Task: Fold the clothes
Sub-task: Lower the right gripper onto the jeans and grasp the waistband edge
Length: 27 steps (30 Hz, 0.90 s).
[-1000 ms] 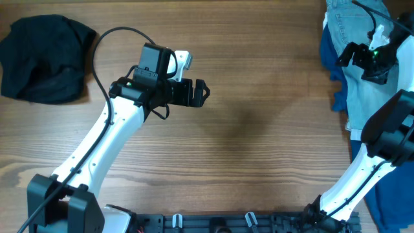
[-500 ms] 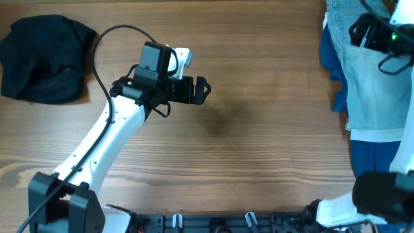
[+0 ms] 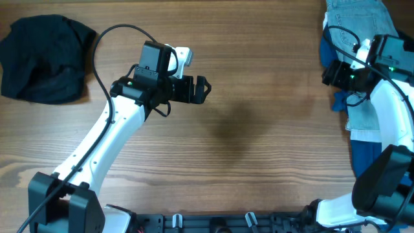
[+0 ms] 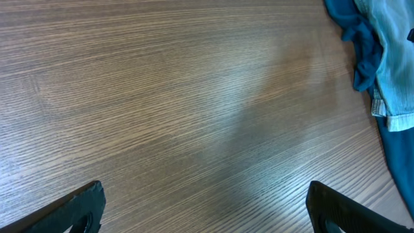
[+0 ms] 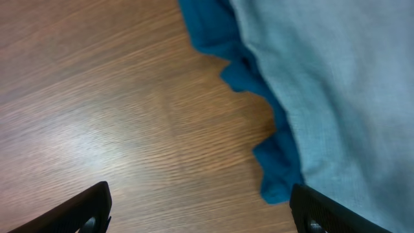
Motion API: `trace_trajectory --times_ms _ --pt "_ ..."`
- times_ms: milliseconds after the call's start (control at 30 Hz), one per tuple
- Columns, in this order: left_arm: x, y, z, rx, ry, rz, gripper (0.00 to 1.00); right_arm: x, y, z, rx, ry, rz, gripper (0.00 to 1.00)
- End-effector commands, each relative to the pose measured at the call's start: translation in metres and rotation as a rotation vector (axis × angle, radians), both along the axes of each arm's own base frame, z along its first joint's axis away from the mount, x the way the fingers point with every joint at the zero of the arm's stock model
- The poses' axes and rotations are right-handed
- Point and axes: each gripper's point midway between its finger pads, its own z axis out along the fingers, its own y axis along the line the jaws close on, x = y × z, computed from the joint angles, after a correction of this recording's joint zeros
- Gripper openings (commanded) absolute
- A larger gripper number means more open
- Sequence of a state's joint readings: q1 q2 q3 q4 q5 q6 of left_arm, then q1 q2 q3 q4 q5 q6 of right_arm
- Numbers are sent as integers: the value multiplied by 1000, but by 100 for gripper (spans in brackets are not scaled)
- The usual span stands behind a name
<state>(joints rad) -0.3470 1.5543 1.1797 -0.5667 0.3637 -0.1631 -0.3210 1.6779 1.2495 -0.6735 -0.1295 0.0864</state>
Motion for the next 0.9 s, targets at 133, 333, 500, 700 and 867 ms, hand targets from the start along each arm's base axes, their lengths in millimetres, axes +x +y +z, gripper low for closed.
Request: trace_trajectory --times_ms 133,333,500,700,867 --pt "6 -4 -14 2 42 19 100 -15 -50 -15 36 12 -138 80" --pt "9 -7 -16 -8 38 13 100 -20 -70 -24 38 21 -177 81" --pt "10 -7 -16 -9 36 12 100 -19 -64 -45 80 60 -159 80" --pt "11 -8 -15 -11 30 12 100 -13 -53 -71 115 98 -116 77" --pt "11 -8 -15 -11 29 12 100 -4 -40 -74 103 94 -65 61"
